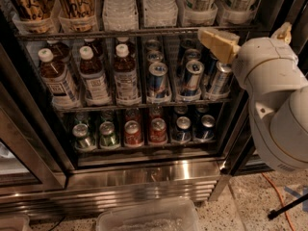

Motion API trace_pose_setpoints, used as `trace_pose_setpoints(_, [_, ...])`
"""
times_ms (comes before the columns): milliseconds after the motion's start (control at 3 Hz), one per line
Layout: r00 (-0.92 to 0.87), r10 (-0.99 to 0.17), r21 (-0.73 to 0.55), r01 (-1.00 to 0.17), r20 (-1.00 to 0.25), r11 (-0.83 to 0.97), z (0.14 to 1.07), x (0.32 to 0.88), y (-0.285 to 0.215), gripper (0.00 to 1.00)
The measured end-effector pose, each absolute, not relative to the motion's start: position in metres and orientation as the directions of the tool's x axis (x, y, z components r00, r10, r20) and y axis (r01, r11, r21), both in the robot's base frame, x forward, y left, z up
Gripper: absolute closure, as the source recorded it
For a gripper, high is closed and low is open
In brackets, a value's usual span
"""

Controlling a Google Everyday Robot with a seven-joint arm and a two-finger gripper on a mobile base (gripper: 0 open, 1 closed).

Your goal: Pick 7up can from top shelf of fridge

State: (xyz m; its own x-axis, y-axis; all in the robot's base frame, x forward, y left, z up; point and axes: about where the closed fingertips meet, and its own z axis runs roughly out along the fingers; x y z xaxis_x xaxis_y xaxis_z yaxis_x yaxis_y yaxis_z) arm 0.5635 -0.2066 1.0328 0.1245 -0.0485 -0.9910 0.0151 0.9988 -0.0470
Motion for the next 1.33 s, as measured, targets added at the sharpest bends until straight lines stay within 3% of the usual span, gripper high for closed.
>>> trace_pose_setpoints(667, [0.122,-0.072,-0.073,-0.008,-0.99,0.997,1.0303,0.5581,-0.1912,0.0])
trace_pose_setpoints(1000, [0.122,-0.072,-0.073,-0.008,-0.99,0.997,1.0303,0.5581,-0.1912,0.1])
trace_pose_setpoints(1333, [0.122,-0.072,-0.073,-0.008,-0.99,0.997,1.0303,0.5581,-0.1912,0.3])
